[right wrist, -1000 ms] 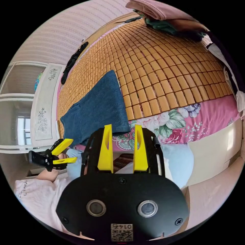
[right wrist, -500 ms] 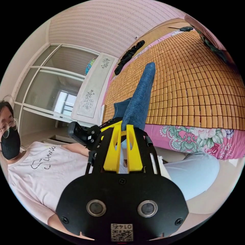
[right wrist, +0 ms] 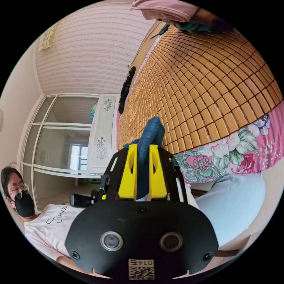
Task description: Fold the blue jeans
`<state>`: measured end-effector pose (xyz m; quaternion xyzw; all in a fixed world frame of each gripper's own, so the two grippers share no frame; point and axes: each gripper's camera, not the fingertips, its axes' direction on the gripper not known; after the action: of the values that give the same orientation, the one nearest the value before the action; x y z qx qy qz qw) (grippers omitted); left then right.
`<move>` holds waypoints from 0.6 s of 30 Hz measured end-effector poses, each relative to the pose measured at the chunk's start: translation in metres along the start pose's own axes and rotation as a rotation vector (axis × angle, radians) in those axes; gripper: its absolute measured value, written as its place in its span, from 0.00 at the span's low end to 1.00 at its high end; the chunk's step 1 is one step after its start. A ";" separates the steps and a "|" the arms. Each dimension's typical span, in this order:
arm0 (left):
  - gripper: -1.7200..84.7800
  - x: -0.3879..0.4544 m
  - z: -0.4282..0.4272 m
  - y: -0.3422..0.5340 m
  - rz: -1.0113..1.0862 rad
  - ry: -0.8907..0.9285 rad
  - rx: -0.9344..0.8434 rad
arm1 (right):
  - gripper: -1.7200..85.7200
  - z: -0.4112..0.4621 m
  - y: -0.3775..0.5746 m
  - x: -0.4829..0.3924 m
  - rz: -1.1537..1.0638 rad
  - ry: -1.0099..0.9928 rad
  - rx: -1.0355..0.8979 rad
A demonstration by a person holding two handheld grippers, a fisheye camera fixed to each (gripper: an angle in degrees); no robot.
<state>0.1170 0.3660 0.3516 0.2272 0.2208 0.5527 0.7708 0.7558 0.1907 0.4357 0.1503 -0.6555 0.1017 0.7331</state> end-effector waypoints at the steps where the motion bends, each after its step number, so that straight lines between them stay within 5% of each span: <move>1: 0.04 -0.001 -0.002 -0.003 0.009 -0.007 0.001 | 0.06 -0.003 0.000 -0.001 0.012 -0.011 0.000; 6: 0.04 -0.024 -0.032 -0.031 -0.011 0.094 0.194 | 0.04 -0.090 0.019 -0.034 -0.054 -0.152 0.166; 11: 0.06 -0.063 -0.042 -0.053 -0.116 0.263 0.337 | 0.04 -0.133 0.036 -0.106 -0.200 -0.012 0.229; 18: 0.08 -0.136 -0.063 0.047 -0.343 0.119 0.279 | 0.08 0.070 0.028 -0.179 -0.382 -0.030 -0.104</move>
<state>0.0047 0.2567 0.3416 0.2578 0.3755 0.3900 0.8003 0.6593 0.2011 0.2672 0.2357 -0.6301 -0.0755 0.7360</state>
